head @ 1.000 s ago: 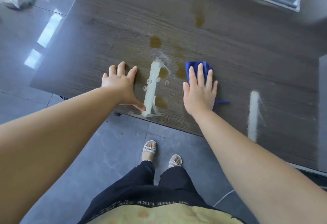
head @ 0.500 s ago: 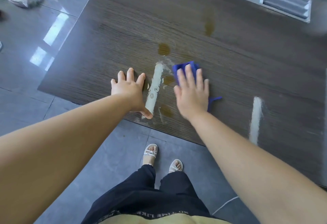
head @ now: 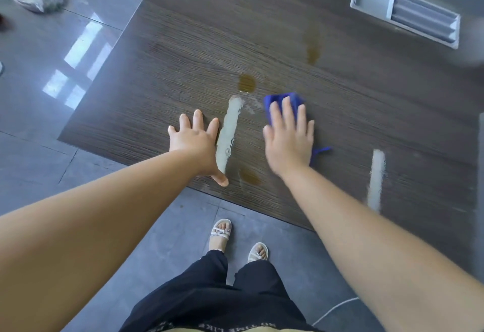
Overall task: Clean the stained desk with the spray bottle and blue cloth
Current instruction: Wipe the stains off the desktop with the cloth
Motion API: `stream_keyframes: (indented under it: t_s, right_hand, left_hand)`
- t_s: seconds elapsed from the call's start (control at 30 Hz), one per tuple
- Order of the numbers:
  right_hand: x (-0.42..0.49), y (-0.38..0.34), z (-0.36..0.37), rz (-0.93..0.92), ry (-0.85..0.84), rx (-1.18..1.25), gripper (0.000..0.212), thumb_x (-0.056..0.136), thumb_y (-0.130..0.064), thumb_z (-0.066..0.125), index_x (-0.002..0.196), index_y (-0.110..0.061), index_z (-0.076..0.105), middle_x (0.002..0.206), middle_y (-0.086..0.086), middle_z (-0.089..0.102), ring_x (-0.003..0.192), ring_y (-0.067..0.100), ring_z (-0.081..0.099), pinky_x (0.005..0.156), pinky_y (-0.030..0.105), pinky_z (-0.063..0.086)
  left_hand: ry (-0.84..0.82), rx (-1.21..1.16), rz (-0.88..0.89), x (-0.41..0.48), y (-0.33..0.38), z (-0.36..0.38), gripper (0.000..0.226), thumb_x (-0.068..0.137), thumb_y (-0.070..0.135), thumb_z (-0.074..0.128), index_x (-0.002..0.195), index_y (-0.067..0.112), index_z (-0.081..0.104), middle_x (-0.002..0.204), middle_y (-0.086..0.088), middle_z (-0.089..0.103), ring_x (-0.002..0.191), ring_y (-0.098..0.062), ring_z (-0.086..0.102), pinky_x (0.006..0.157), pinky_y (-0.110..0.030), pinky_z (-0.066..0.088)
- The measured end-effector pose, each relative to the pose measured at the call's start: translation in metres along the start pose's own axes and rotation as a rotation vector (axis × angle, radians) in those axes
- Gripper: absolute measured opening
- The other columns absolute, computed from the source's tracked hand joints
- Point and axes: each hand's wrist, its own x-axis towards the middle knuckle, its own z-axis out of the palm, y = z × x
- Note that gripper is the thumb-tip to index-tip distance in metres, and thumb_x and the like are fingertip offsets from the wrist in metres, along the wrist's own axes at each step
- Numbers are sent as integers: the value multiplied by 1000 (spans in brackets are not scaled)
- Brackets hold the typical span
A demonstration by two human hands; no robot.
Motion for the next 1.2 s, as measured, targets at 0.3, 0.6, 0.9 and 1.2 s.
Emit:
stream_keyframes:
  t_s: [0.3,0.6,0.9,1.2]
  right_hand:
    - [31,53,-13,-354,-93,-60,49,98,-36,30,146,-28,30,156,-2,22,143,30,20,111,58,20]
    - [-27,0,3,-515,-70,-67,50,96,-37,31,144,-23,36,153,3,30,140,34,28,109,55,26]
    - [93,-14,-10,68,-52,24,50,102,-38,23,150,-30,12,160,-5,3,146,26,1,116,50,7]
    - [21,18,-11,-597,-159,-1,49,97,-37,27,144,-25,36,154,-1,28,142,31,23,111,51,21]
  left_hand:
    - [-2,-24,15,1,-1,0,144,43,72,77,150,23,-6,156,-13,-7,142,-40,0,113,-57,17]
    - [-1,-32,20,2,-1,1,141,46,70,78,150,24,-6,156,-13,-7,142,-42,-2,114,-58,15]
    - [-2,-40,15,2,-2,3,143,44,69,79,150,24,-5,156,-12,-7,142,-41,-2,113,-58,14]
    - [18,-29,24,2,-2,4,138,48,71,76,150,23,-4,157,-13,-7,142,-42,-2,114,-58,13]
